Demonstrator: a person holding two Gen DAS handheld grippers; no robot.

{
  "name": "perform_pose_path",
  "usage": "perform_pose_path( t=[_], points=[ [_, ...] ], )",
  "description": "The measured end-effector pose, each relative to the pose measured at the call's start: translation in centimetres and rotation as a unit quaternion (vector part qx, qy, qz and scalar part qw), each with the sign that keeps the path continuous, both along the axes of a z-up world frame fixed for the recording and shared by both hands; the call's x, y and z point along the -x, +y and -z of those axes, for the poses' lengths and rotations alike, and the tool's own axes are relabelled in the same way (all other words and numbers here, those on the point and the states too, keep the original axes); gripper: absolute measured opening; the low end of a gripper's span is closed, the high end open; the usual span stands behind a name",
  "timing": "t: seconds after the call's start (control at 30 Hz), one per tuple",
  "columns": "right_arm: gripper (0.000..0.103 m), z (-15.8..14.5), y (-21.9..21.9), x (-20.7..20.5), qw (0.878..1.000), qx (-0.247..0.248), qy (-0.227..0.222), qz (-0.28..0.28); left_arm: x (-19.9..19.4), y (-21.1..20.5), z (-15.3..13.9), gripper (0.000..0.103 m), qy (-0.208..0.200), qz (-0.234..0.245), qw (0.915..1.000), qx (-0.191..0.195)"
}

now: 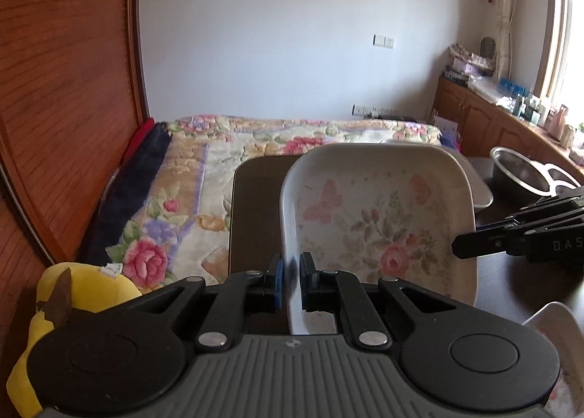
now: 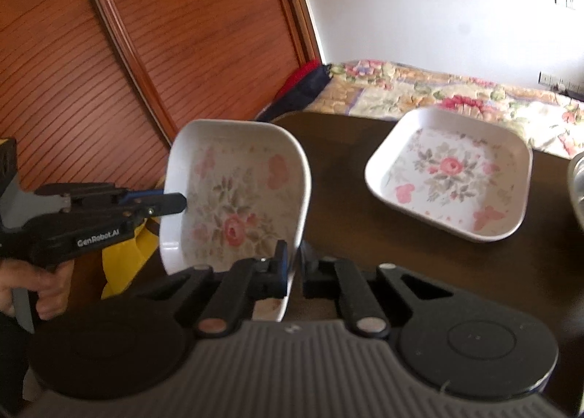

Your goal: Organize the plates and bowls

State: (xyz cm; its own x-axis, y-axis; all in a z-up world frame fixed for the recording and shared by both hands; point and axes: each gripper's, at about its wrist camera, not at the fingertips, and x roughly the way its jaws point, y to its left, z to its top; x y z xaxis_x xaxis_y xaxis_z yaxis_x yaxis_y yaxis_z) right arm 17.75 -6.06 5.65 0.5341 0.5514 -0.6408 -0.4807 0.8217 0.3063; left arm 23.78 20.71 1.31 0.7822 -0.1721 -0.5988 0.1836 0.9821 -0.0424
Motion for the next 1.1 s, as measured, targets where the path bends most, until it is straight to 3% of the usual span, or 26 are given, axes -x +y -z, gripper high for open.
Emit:
perform_pose_path(
  t=[0.43,1.1],
  points=[
    [0.007,-2.7,-4.7,4.8,0.999,-0.011,-0.048,0.023,6.0,-4.3,-3.1,0.039,-0.04,0.025,0.9989,-0.002],
    [0.007,-0.8,-11.0,13.7,0.998,-0.008,-0.054,0.044,14.6,-10.2,-0.9,0.039,-0.036,0.071,0.9968,0.004]
  ],
)
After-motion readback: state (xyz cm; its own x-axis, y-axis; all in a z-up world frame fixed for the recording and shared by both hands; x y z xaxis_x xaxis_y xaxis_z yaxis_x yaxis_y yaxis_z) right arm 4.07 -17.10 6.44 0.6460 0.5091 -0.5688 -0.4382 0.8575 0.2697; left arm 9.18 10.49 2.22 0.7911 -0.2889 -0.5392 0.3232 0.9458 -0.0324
